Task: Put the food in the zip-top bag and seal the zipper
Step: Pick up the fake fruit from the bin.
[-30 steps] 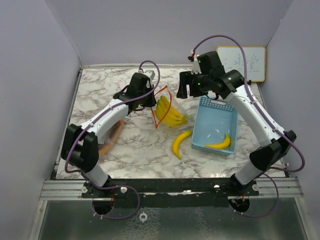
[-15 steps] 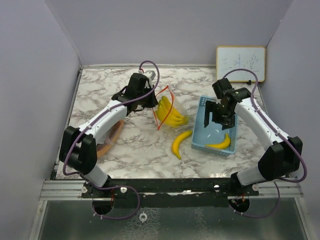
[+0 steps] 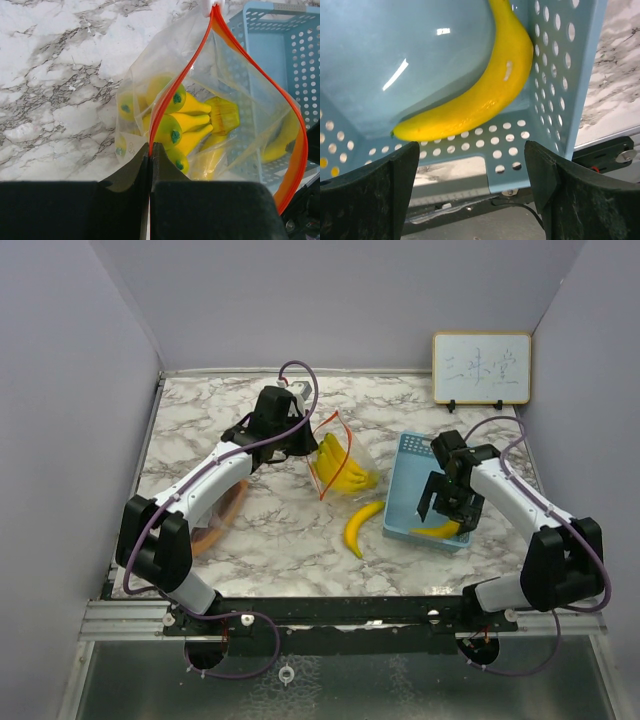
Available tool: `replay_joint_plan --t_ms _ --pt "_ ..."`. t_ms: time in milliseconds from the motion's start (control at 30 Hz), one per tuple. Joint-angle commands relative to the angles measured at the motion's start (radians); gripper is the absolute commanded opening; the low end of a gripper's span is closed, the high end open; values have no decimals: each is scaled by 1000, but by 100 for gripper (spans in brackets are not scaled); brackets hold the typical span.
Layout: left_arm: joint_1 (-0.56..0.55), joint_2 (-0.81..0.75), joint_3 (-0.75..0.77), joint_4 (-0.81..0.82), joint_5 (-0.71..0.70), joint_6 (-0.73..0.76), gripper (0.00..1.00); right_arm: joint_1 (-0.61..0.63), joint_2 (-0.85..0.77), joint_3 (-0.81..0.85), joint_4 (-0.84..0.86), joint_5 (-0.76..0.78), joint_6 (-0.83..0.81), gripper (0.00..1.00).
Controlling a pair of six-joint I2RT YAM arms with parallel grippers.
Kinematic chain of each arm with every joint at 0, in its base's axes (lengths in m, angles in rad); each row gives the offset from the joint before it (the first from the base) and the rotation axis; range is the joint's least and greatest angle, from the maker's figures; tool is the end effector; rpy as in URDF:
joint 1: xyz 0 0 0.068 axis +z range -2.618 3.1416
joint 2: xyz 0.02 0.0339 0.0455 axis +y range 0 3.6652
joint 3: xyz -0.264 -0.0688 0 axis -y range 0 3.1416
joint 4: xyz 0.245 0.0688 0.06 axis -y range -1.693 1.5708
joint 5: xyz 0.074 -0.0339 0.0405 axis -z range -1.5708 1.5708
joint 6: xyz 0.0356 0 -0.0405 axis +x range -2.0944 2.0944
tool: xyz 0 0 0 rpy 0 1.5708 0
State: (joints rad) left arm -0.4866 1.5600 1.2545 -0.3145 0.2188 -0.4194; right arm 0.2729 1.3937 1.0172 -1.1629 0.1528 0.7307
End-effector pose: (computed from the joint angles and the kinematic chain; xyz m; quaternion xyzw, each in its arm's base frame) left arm 0.3123 -0.1739 0.2978 0.0796 0.8816 -0.2864 0.3666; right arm 0.2199 0.0559 0.2300 0.2274 0.9707 -0.0594 0.0504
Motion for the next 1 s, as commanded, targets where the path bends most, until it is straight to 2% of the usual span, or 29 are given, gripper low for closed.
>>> replay_joint_plan --t_ms 0,367,533,600,700,733,833,967 --pt "-3 -30 7 8 34 14 0 -14 55 -42 143 12 66 85" --pt "0 -9 21 -20 38 25 0 -14 212 -85 273 24 70 84" --pt "3 5 25 -28 39 26 0 -14 171 -128 349 56 40 73" --pt "5 12 28 -29 46 24 0 -14 174 -111 371 82 5 59" --pt "5 21 38 -30 48 24 0 -14 169 -46 339 131 -33 24" --pt "4 22 41 -30 48 25 0 -14 151 -25 326 148 -46 16" --pt "5 23 52 -32 45 26 0 -11 56 37 325 160 -124 9" --pt "4 15 61 -34 40 27 0 6 -89 109 418 35 -229 8"
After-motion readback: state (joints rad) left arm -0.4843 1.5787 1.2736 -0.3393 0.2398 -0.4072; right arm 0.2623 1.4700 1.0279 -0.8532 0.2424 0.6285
